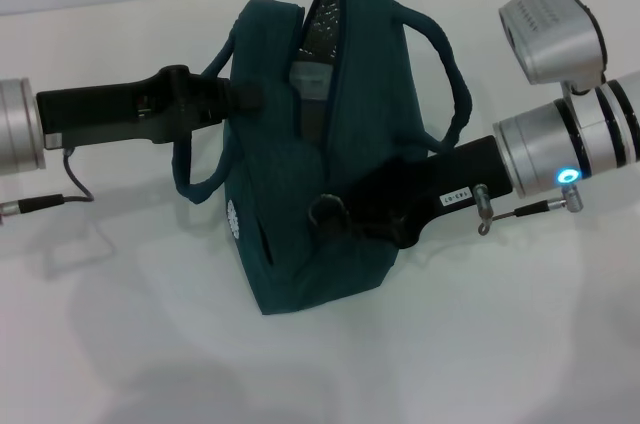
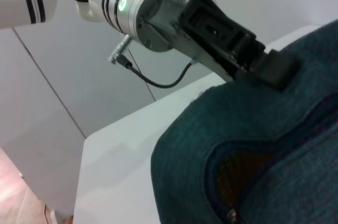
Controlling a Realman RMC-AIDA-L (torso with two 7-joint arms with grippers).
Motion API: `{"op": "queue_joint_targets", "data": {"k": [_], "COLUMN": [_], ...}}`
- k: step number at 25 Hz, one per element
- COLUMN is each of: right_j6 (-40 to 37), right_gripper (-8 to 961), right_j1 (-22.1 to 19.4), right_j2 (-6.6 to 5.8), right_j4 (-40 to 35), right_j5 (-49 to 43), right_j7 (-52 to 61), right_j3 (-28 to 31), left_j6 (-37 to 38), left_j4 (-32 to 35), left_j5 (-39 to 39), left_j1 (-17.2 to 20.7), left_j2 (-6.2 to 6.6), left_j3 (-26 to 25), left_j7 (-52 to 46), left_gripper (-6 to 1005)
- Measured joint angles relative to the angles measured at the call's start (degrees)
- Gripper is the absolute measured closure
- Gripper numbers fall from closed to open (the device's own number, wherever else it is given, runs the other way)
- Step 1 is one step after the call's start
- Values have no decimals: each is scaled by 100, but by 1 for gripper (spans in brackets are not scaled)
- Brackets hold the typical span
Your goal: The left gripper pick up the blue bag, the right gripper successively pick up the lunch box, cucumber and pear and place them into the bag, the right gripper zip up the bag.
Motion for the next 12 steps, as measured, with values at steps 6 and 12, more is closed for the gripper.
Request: {"op": "queue_joint_targets", "data": {"k": [6, 12], "right_j6": [-356, -933], "right_gripper": [939, 939], "right_j1": [-28, -42], "right_j2": [-65, -110], "right_j4": [-10, -54], "right_j5": [138, 304], "right_j7": [4, 44], "right_j3": [54, 341], "left_j6": [0, 0], "left_j4": [0, 0], "left_j5": [0, -1], "left_j1": [22, 39], "left_j2": [15, 26], "left_j3": [0, 0], "left_j7": [46, 108], "left_gripper": [954, 954]}}
